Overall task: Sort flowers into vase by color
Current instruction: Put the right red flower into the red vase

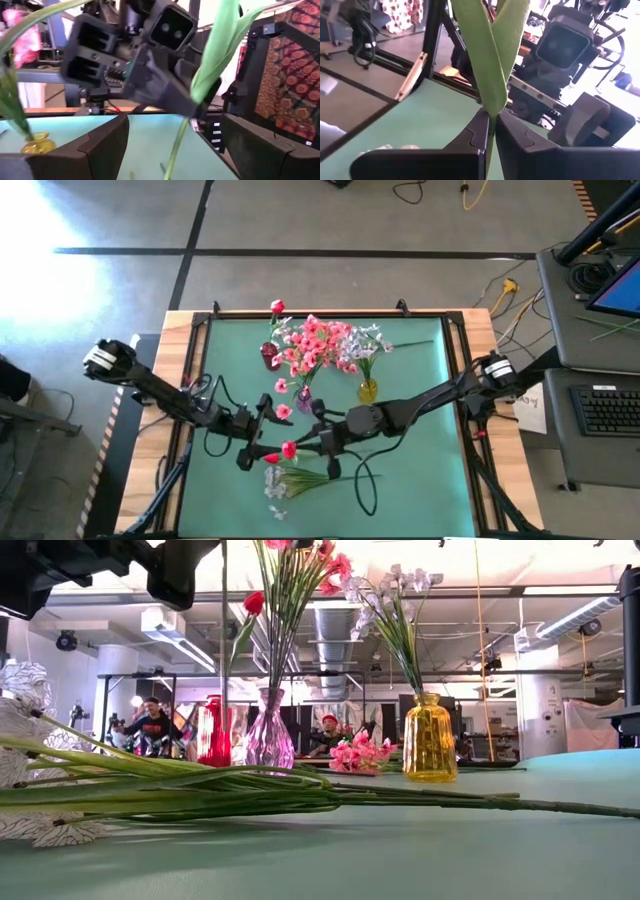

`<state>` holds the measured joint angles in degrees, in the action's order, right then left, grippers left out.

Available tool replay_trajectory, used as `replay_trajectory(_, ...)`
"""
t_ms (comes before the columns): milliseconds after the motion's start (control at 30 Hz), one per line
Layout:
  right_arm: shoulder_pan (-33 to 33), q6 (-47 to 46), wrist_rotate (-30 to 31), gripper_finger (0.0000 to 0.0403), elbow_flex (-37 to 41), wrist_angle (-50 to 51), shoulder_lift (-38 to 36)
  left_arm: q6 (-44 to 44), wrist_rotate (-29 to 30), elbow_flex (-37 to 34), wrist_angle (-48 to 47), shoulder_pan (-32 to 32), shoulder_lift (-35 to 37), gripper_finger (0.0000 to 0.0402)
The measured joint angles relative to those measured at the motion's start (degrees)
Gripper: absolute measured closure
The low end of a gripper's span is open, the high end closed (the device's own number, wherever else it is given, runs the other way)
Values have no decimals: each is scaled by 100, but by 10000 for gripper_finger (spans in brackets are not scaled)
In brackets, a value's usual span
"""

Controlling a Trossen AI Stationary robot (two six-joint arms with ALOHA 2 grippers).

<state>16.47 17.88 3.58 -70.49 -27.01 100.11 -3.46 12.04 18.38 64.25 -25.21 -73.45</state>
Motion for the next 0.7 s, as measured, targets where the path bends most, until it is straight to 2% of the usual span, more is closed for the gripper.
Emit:
replay_trajectory(267, 1, 88, 8, 385, -300, 16, 138, 44, 65, 262, -303, 0, -98, 103)
replay_trajectory(700, 0, 191, 6, 385, -328, -25, 138, 81, 100, 465, -550, 2, -135, 107)
